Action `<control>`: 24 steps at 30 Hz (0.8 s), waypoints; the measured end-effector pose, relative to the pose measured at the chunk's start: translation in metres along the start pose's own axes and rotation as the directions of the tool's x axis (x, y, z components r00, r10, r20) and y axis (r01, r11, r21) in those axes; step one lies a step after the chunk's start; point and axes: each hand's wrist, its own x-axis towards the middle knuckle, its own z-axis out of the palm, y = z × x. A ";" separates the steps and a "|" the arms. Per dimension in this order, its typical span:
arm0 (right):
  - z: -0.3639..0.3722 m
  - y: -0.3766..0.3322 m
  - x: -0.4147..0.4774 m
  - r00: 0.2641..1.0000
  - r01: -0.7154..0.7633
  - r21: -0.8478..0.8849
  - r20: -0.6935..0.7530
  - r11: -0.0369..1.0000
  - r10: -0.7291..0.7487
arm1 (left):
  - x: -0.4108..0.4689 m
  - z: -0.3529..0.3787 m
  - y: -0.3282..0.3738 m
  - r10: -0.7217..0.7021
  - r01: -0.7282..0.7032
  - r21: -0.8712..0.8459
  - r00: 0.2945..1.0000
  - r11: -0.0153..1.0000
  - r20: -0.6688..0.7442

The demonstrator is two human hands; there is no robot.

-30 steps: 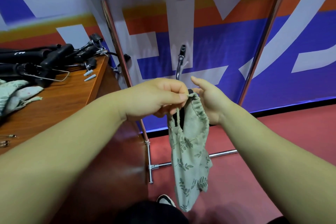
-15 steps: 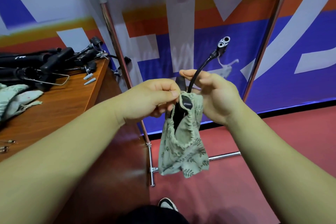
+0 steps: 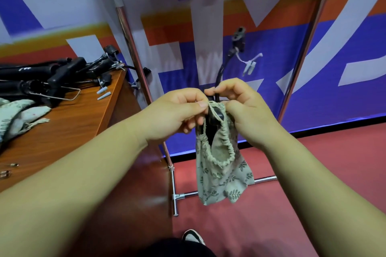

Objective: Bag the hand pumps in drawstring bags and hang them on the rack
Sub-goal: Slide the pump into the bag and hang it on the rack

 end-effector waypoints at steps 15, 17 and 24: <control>-0.001 0.014 -0.027 0.956 -0.153 0.064 0.263 0.986 0.131 | -0.003 0.003 0.009 -0.057 0.056 -0.020 0.994 0.998 -0.088; -0.004 0.014 -0.028 0.958 -0.162 0.113 0.256 0.980 0.128 | -0.003 0.002 0.011 -0.056 0.056 -0.007 0.991 0.998 -0.123; 0.003 0.022 -0.030 0.963 -0.120 -0.320 0.192 0.940 0.188 | -0.005 0.007 0.014 -0.059 0.083 0.214 0.992 0.973 -0.116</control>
